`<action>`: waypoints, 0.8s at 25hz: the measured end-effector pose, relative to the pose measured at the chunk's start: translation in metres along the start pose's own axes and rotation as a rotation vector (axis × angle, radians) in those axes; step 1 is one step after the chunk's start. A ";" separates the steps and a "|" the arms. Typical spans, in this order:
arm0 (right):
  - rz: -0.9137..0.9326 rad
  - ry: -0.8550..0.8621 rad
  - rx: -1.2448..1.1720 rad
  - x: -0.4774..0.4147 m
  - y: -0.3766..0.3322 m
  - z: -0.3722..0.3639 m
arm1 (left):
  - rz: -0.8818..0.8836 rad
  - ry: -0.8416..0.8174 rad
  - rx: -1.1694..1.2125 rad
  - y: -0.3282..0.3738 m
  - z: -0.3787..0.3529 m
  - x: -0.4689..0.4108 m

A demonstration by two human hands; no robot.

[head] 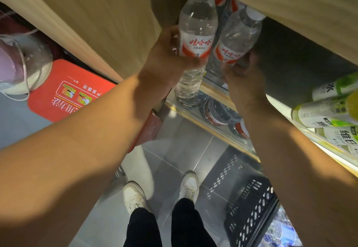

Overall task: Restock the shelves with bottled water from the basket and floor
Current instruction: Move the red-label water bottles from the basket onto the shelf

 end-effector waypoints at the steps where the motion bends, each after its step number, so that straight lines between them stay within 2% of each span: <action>1: -0.002 0.001 -0.017 -0.001 0.002 0.001 | -0.027 0.001 -0.004 0.004 -0.001 -0.002; 6: 0.006 -0.009 -0.036 -0.002 0.003 0.003 | -0.160 0.035 -0.027 0.018 -0.001 -0.007; 14: 0.021 -0.010 -0.032 -0.003 0.005 0.003 | -0.279 0.031 -0.109 0.029 0.005 -0.004; 20: 0.011 -0.002 -0.052 -0.001 0.002 0.003 | -0.233 0.012 -0.119 0.027 0.000 -0.021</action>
Point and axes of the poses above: each hand's wrist, its own x-axis away from the middle knuckle, its own z-axis out of the back of the hand, y = z × x, the point moved 6 cm from there along -x, towards the middle knuckle, and after that the axes turned 5 degrees about -y, right-handed, at the moved point
